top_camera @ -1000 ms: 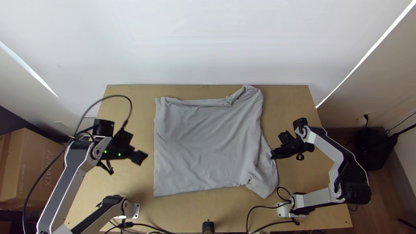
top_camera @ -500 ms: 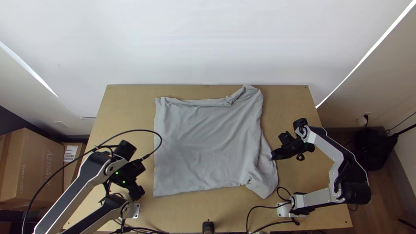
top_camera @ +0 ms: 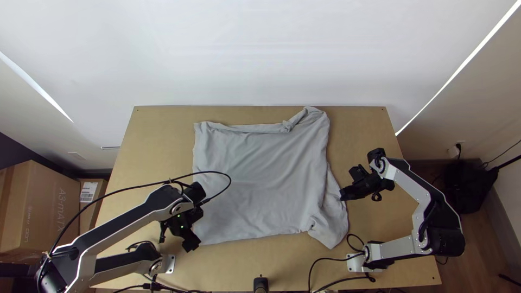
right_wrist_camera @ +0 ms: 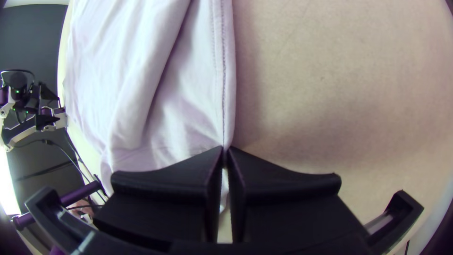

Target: Fold the t-shirt

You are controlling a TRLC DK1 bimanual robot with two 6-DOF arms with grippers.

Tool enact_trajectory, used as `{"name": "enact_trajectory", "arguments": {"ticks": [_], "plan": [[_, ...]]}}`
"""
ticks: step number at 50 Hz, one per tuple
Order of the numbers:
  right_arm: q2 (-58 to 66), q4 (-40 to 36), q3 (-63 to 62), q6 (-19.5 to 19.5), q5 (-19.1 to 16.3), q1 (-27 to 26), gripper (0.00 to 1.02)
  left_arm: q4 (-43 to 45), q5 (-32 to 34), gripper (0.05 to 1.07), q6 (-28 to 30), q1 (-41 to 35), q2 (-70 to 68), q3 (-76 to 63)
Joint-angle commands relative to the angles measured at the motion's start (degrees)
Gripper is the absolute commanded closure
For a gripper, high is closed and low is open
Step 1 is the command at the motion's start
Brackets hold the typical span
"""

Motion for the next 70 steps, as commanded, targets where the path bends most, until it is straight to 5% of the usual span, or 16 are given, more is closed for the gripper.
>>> {"name": "enact_trajectory", "arguments": {"ticks": [1,26,40,47,57,70], "plan": [[-0.9,-1.0,-0.7,0.2,0.4,-0.4,1.0,1.9,0.7,0.17,-2.5,-1.5,3.0,-1.9],[-1.0,-1.1,-1.0,0.0,0.4,-1.1,1.0,7.3,5.2,0.19,-6.1,-7.2,11.0,-1.1],[-1.6,-1.5,-0.7,-0.1,0.4,-2.0,1.0,14.4,5.4,0.58,-9.2,-7.7,9.1,-2.1],[-2.4,-1.7,-0.9,-0.2,0.5,-2.4,1.0,22.2,5.4,1.05,-8.5,-7.9,4.5,-5.0],[-3.5,-1.8,-0.4,-0.2,0.5,-5.1,1.0,24.1,5.3,1.05,-8.5,-4.4,-2.5,-7.3],[-10.2,-2.9,4.6,0.4,0.4,-8.9,1.0,29.4,4.2,1.05,-5.8,16.1,-11.6,-4.9]]}}
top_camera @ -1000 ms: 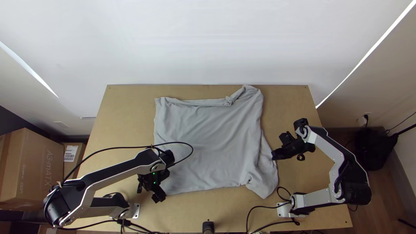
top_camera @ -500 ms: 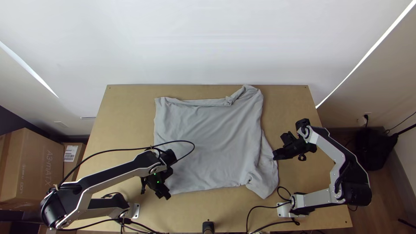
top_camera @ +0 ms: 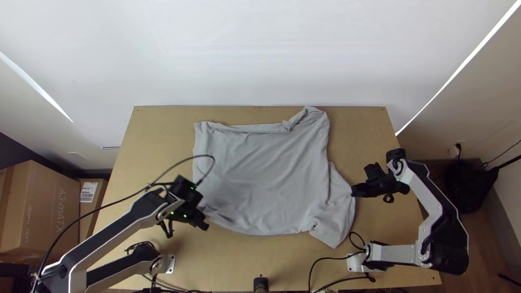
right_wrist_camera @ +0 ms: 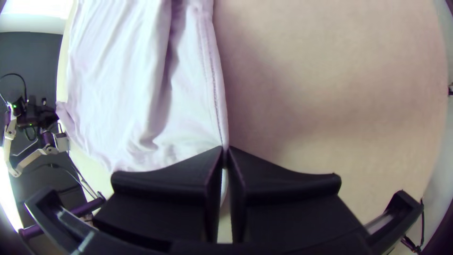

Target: Fold the t-shirt

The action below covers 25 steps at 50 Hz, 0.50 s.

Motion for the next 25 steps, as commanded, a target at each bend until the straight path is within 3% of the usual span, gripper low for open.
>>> {"name": "enact_trajectory", "arguments": {"ticks": [1,11,25], "plan": [[-3.5,-1.3,4.0,0.4,0.4,-0.5,1.0,3.8,-0.9,1.05,1.8,8.1,-2.3,1.5],[-5.7,-2.6,10.8,2.6,-0.2,-0.2,1.0,12.8,-6.9,1.05,3.2,16.8,-2.2,4.6],[-4.8,-3.8,28.5,13.6,-3.6,4.3,1.0,16.3,-17.0,1.05,2.8,20.8,1.3,21.5]]}}
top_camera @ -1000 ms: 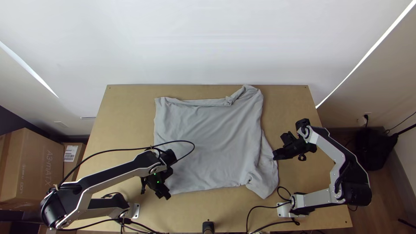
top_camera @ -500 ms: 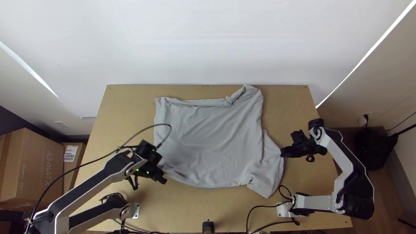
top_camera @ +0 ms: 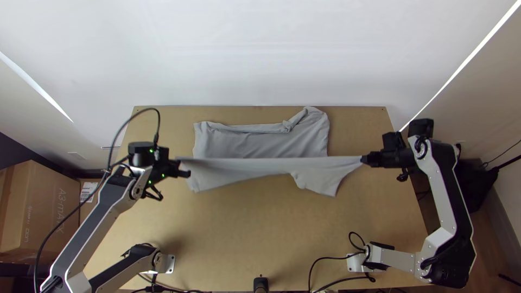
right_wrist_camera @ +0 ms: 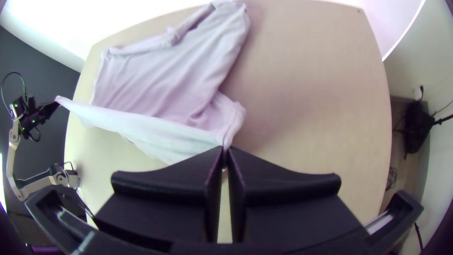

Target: Fold the t-shirt

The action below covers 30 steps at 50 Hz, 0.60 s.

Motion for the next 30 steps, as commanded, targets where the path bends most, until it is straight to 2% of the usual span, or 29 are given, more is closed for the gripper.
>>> {"name": "enact_trajectory", "arguments": {"ticks": [1,15,23,26,30], "plan": [[0.4,0.1,8.6,5.7,0.2,2.3,1.0,1.2,-4.9,1.05,0.5,1.2,1.9,8.7],[10.0,2.8,32.9,13.2,0.2,6.6,1.0,3.2,-14.3,1.05,2.2,3.0,10.4,31.3],[17.1,2.7,50.3,16.2,0.7,7.0,1.0,5.1,-14.8,1.05,2.2,4.7,14.3,41.7],[19.9,2.8,57.8,17.2,1.9,7.8,1.0,6.9,-15.0,1.05,2.2,4.9,15.1,45.0],[21.4,7.6,63.0,16.9,7.3,9.8,1.0,8.8,-15.0,1.05,2.1,5.7,16.5,50.0]]}}
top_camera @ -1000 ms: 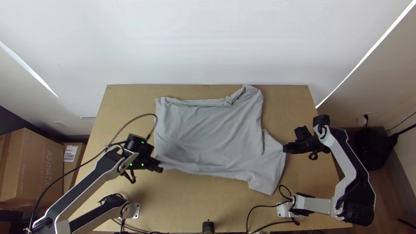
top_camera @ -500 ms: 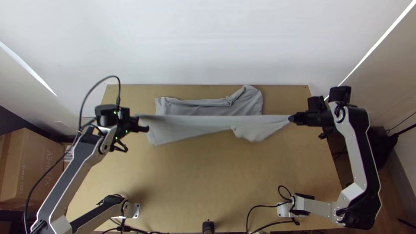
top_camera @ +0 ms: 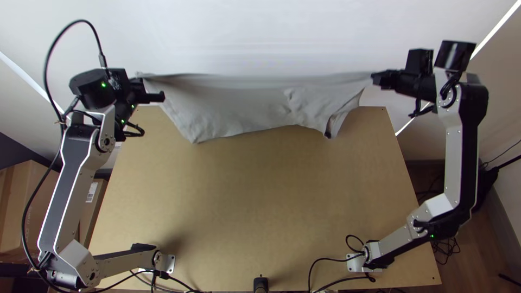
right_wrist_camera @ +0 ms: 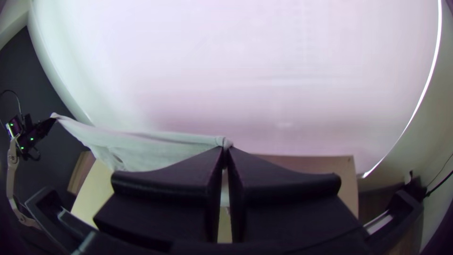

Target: Fold the t-shirt

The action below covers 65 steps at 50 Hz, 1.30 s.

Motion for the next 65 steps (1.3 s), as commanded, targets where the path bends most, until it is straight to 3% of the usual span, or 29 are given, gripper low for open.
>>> {"name": "enact_trajectory", "arguments": {"ticks": [1,6,11,23,36,52,59,65], "plan": [[1.4,6.7,7.1,1.4,6.6,1.5,1.0,3.7,-2.9,1.05,0.3,2.2,1.0,8.0],[0.2,14.2,7.1,-1.5,14.0,4.6,1.0,6.1,-4.2,1.05,0.4,2.8,2.3,13.6],[-2.6,17.8,7.0,-1.8,16.1,5.9,1.0,8.3,-4.8,1.05,0.4,2.8,1.1,15.4],[-15.6,21.4,1.7,1.2,16.9,6.6,1.0,11.2,-6.3,1.05,-0.9,1.0,-8.1,15.4],[-31.8,21.8,-2.3,3.5,21.0,6.6,1.0,10.9,-6.9,1.05,-3.9,0.1,-19.4,15.3],[-42.5,17.0,-3.3,3.8,22.2,5.9,1.0,6.4,-7.3,1.05,-6.1,0.7,-28.6,14.3],[-43.4,14.8,-4.7,4.2,22.1,5.8,1.0,3.7,-7.2,1.05,-8.5,0.7,-32.4,8.4],[-46.1,15.9,-14.9,4.2,22.1,5.9,1.0,3.7,-6.8,1.05,-10.0,0.7,-38.1,-4.2]]}}
